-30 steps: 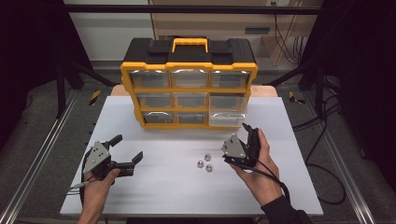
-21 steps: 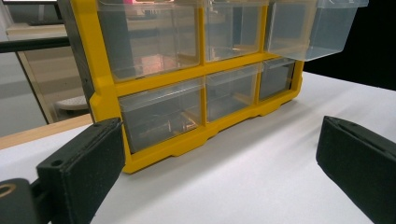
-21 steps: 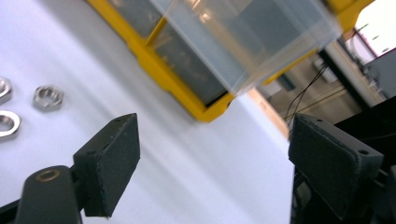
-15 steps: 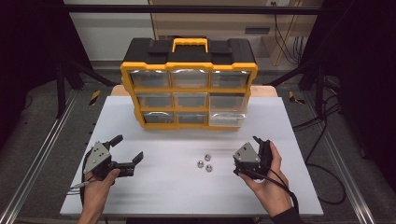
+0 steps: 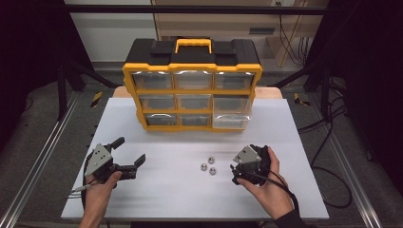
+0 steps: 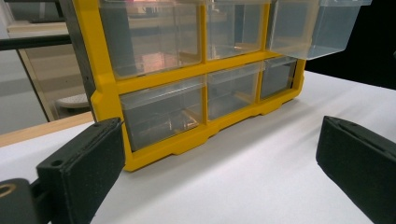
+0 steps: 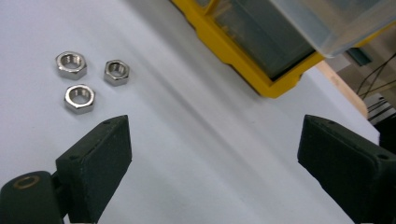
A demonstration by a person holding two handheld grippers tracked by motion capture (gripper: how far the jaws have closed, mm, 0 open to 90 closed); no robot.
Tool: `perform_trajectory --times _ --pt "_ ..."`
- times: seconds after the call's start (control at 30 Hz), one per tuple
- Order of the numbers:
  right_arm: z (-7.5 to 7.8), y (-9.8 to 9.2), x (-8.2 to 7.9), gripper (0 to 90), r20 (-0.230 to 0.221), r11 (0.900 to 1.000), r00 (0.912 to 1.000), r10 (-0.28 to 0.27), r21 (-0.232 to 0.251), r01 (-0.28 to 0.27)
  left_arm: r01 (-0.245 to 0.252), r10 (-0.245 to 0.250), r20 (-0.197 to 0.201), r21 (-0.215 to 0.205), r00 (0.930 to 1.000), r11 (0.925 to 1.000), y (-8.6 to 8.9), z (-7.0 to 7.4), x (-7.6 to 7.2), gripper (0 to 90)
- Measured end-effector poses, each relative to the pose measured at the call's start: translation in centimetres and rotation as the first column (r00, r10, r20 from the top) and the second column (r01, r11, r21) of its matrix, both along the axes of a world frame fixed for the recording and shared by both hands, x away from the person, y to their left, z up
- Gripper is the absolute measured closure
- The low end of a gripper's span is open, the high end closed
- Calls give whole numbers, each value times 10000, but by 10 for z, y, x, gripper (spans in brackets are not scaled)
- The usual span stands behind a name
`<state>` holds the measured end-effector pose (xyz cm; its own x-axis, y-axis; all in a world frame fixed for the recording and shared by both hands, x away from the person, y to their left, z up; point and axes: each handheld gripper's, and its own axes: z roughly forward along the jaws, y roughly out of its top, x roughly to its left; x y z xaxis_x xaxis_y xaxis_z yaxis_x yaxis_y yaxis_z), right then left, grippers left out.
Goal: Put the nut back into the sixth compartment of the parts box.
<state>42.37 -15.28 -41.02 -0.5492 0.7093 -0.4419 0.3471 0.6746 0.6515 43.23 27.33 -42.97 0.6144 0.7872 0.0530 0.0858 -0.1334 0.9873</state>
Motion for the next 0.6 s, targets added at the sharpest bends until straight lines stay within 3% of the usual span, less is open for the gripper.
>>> perform_trajectory --times 0.33,0.5,0.6 --pt "-9 6 10 108 -1415 9983 9894 326 527 -253 -8 8 -22 7 10000 10000 1 0 0 11" --pt "-9 9 15 103 -2298 9969 9715 589 653 -450 24 -24 -6 79 10000 10000 0 0 0 11" --pt "-13 11 20 104 -2599 9957 9626 759 721 -590 26 -26 -8 95 10000 10000 -1 0 0 11"
